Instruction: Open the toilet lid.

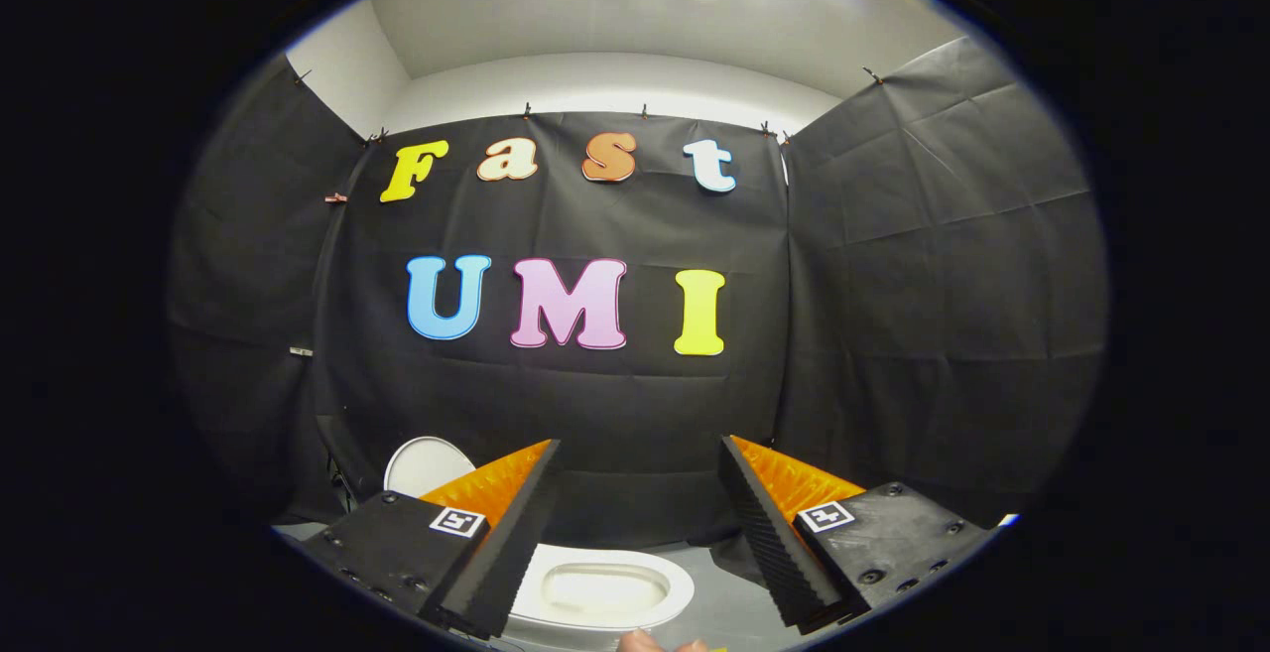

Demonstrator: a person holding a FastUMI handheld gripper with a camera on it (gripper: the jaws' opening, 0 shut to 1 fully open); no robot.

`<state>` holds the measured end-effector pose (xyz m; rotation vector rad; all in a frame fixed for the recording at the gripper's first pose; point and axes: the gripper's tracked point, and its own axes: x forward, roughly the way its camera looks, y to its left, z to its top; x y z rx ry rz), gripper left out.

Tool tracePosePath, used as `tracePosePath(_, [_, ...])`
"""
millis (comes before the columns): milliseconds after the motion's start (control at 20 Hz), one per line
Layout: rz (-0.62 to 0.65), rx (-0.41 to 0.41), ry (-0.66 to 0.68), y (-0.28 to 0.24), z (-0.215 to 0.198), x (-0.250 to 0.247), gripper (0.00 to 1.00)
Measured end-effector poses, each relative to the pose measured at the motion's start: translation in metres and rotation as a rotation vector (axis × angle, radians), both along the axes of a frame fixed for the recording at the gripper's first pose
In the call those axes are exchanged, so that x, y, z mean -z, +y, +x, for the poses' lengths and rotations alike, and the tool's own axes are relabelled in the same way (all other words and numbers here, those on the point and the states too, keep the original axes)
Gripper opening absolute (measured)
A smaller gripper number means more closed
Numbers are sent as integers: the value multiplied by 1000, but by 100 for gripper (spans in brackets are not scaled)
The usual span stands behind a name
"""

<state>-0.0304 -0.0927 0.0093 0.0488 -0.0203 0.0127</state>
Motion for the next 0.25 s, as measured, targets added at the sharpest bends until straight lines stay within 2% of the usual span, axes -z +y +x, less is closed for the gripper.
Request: tracePosePath(250, [-4,-3,-2,2,-1,-1,98])
